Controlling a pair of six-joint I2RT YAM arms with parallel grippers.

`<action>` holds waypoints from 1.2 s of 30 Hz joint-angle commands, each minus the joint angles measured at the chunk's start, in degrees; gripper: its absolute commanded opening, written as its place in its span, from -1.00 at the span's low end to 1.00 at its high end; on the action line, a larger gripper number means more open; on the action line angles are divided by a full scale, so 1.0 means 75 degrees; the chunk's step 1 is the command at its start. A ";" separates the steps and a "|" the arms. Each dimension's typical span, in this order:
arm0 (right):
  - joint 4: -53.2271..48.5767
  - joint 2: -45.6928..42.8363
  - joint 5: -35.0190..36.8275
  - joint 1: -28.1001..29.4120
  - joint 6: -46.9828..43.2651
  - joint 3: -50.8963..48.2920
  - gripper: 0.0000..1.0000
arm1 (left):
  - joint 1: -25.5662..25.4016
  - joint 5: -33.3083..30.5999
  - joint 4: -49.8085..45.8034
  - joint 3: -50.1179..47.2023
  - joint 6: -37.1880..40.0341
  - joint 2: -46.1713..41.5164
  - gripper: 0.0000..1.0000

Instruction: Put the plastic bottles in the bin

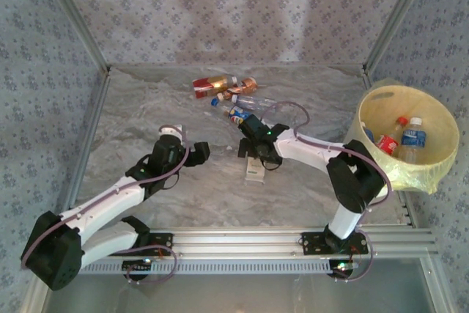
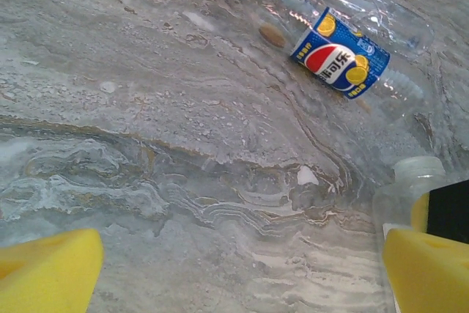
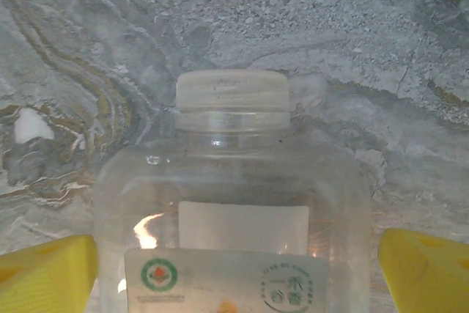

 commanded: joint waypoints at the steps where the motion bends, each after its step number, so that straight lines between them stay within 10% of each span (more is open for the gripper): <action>1: -0.0347 0.0252 0.0110 0.0092 0.0135 0.0212 1.00 | 0.0084 -0.0147 0.0126 0.0025 0.0007 -0.0101 0.96; 11: 0.0329 -0.0762 0.0567 0.0068 -0.0534 -0.0109 0.48 | 0.0248 0.0364 0.0069 0.0307 -0.0074 0.0272 0.96; 23: 0.0762 -0.4074 0.1919 -0.0265 -0.4015 0.0856 0.41 | 0.0285 0.0442 0.0245 0.0806 -0.0609 0.0813 0.96; 36: 0.1424 -0.6517 0.3114 -0.2837 -0.6597 0.1700 0.42 | 0.0279 0.0551 0.0215 0.1125 -0.0817 0.1027 0.96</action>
